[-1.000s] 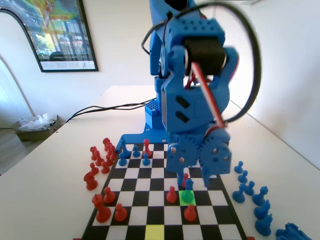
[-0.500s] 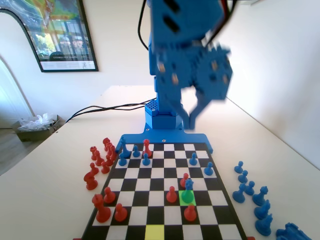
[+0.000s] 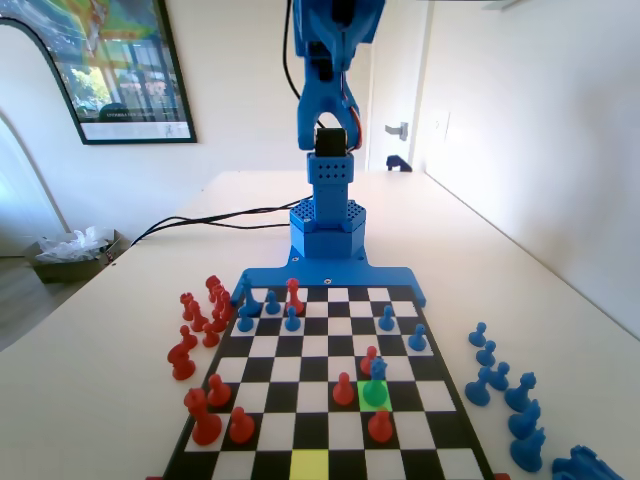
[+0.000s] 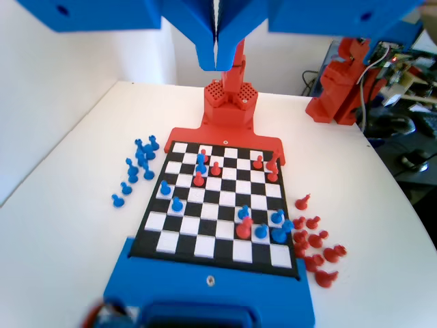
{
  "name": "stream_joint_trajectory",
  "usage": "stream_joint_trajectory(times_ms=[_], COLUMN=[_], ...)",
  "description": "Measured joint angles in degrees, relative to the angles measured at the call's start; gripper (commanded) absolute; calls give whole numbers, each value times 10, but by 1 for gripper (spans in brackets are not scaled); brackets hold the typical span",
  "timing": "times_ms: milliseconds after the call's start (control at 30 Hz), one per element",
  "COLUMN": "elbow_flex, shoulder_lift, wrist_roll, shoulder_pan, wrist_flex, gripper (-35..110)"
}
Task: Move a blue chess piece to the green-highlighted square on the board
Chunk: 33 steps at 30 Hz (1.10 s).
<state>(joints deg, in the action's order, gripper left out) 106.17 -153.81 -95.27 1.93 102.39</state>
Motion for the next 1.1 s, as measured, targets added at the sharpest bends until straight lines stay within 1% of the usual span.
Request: stream_joint_trajectory(times_ms=[367,567,1100], elbow_flex=[179,184,184], shoulder_lift=[-142,-192,-200], wrist_roll=[-29,-33,-29], shoulder_pan=[-20,-19,-28], wrist_flex=[-83,-113,-113], gripper=[1,1,2])
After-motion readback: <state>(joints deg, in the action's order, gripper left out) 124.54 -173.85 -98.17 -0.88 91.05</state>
